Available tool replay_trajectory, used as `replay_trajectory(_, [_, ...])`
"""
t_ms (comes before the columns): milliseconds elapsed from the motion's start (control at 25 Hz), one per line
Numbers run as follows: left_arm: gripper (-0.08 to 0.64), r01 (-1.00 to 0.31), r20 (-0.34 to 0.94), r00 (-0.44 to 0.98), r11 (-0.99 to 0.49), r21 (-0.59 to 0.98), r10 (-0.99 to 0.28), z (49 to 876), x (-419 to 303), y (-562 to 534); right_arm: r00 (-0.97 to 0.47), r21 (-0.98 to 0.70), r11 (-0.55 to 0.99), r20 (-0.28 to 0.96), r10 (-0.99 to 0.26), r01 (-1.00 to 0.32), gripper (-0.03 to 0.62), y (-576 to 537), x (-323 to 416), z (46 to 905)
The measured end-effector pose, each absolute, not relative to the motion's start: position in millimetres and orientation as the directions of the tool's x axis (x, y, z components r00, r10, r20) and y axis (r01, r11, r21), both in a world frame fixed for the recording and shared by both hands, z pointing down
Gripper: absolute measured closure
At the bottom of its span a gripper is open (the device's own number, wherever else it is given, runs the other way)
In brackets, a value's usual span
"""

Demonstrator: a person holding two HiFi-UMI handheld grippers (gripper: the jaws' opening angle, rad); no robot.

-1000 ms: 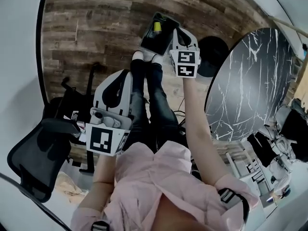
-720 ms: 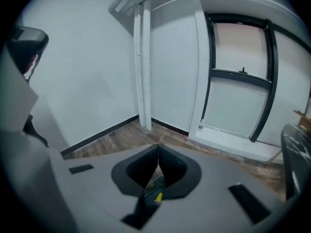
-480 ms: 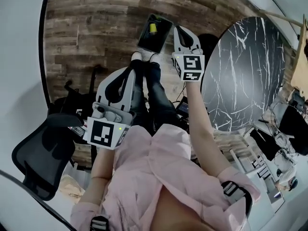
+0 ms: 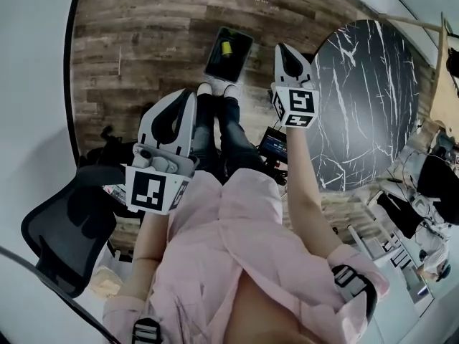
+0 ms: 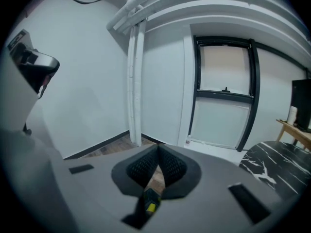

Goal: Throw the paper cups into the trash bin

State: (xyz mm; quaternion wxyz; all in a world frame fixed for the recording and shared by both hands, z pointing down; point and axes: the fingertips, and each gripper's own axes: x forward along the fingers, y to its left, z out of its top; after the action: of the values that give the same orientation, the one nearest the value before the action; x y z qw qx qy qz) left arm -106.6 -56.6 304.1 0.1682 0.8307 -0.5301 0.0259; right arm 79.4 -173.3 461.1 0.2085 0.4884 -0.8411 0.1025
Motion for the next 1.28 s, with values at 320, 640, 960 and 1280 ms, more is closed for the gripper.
replay_trajectory(320, [0.545, -0.87, 0.161, 0.471, -0.426, 0.247, -0.867, 276.8, -98.2, -51.1, -0.375, 0.088, 0.447, 0.415, -0.829, -0.89, 0.563, -153.2, 113.3, 417.7])
replay_trajectory(640, [0.545, -0.867, 0.124, 0.477, -0.444, 0.226, -0.87, 254.6, -94.7, -36.8, -0.319, 0.146, 0.401, 0.394, -0.862, -0.904, 0.563, -127.1, 149.3, 385.7])
replay_trajectory(960, [0.545, -0.866, 0.075, 0.474, -0.449, 0.219, -0.877, 233.1, -92.6, -35.5, -0.303, 0.152, 0.372, 0.344, -0.889, -0.916, 0.563, -104.6, 167.3, 349.0])
replay_trajectory(1280, [0.545, -0.875, 0.069, 0.454, -0.431, 0.221, -0.888, 228.7, -90.8, -34.3, -0.305, 0.12, 0.36, 0.329, -0.894, -0.925, 0.563, -74.1, 175.8, 319.9])
